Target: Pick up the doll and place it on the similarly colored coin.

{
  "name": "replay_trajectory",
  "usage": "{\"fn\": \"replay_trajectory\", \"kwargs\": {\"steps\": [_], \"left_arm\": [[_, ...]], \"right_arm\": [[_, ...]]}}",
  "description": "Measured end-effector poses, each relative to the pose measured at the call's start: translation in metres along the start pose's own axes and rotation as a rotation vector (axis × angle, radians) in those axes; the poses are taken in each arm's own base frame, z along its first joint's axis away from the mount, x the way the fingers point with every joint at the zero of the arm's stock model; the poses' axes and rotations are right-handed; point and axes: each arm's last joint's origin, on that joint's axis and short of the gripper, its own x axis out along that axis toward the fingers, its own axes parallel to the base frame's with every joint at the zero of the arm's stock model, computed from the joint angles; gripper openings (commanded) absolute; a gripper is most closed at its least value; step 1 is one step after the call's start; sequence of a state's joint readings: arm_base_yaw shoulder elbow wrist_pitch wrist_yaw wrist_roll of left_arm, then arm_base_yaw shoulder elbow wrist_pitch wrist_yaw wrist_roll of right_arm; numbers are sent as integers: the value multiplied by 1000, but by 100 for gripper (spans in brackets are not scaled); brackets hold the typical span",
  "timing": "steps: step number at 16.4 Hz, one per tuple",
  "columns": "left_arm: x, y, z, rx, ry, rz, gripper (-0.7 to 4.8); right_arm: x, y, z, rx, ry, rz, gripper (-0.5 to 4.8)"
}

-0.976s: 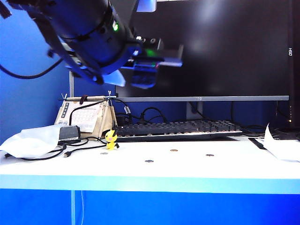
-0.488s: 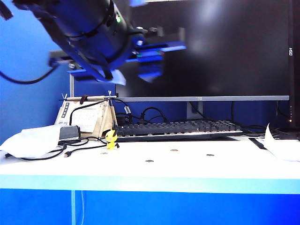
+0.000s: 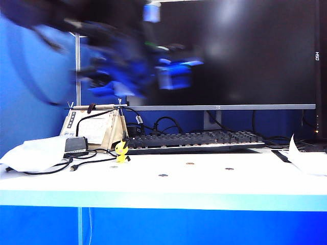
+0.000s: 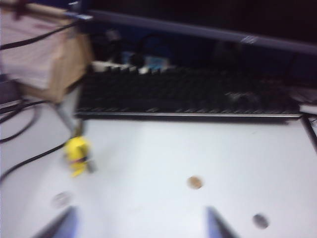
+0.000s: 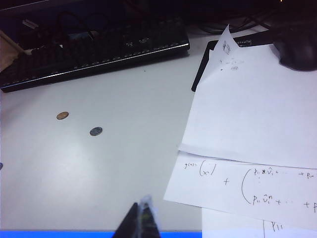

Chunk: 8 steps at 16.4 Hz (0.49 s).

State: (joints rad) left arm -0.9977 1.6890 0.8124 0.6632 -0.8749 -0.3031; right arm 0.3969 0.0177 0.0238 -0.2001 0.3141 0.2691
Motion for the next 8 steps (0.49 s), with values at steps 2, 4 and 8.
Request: {"fn": "replay_trajectory", "kwargs": {"steps": [2,4,8], "left_arm": [[18,-15,-5,6,0,17,382],[28,-17,-9,-9,-10,76,382],[45,-1,-14,-5,-19,185,381]], "right_arm": [[0,0,0,0,0,0,-5],[0,0,0,0,0,0,-5],[0,0,0,1,-3,1,-5]]}}
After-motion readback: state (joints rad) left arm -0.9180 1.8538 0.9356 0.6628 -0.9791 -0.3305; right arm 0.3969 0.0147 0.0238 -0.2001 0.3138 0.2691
